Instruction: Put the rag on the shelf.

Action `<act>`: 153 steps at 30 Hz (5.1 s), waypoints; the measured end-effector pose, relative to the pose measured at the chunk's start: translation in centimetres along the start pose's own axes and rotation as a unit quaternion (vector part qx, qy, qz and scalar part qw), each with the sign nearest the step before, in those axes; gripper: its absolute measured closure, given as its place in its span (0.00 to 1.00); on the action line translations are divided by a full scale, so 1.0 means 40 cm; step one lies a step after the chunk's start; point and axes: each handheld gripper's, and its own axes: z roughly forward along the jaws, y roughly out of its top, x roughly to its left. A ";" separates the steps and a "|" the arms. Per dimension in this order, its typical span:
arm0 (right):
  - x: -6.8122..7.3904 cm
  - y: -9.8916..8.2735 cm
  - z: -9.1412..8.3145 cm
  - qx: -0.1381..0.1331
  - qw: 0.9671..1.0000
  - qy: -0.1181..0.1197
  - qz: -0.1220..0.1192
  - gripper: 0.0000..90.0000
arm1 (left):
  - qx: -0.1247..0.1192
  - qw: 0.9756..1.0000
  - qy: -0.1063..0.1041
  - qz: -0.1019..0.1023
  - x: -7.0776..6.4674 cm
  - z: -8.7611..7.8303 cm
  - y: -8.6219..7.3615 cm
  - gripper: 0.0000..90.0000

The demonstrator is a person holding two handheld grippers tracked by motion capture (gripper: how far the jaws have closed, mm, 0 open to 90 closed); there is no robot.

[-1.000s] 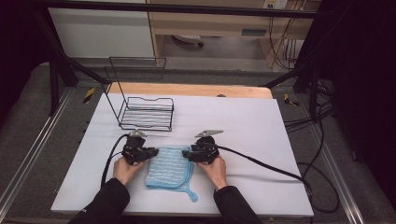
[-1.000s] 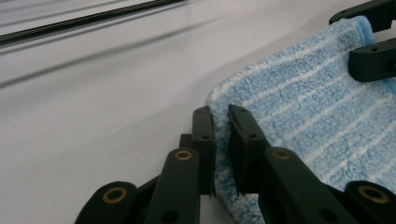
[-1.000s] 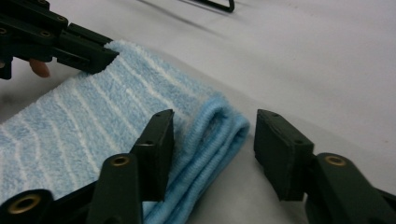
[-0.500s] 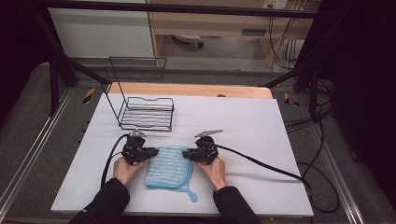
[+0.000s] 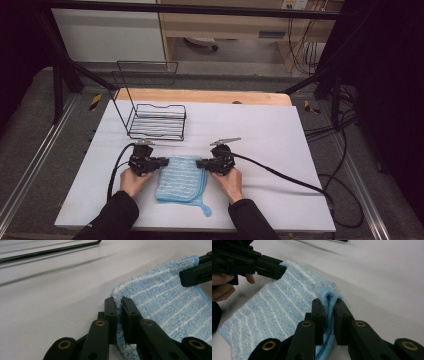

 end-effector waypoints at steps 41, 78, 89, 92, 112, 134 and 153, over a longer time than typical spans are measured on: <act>0.110 0.028 -0.173 -0.142 0.986 0.008 -0.088 0.90 | -0.146 0.988 -0.010 0.054 -0.109 -0.182 0.021 0.92; 0.252 0.151 -0.225 -0.236 0.958 0.002 -0.164 0.90 | -0.264 0.962 0.023 0.063 -0.101 -0.335 0.082 0.92; 0.308 0.218 -0.227 -0.262 0.947 -0.001 -0.187 0.90 | -0.302 0.951 0.034 0.059 -0.079 -0.398 0.125 0.92; 0.320 0.234 -0.226 -0.268 0.944 -0.004 -0.192 0.90 | -0.313 0.948 0.035 0.056 -0.074 -0.411 0.134 0.92; 0.366 0.341 -0.235 -0.311 0.927 -0.015 -0.207 0.90 | -0.367 0.928 0.042 0.057 -0.056 -0.482 0.215 0.92; 0.414 0.482 -0.262 -0.348 0.910 -0.029 -0.224 0.90 | -0.420 0.904 0.048 0.058 -0.039 -0.569 0.317 0.92; 0.447 0.581 -0.275 -0.375 0.896 -0.038 -0.234 0.90 | -0.449 0.890 0.052 0.056 -0.013 -0.613 0.397 0.92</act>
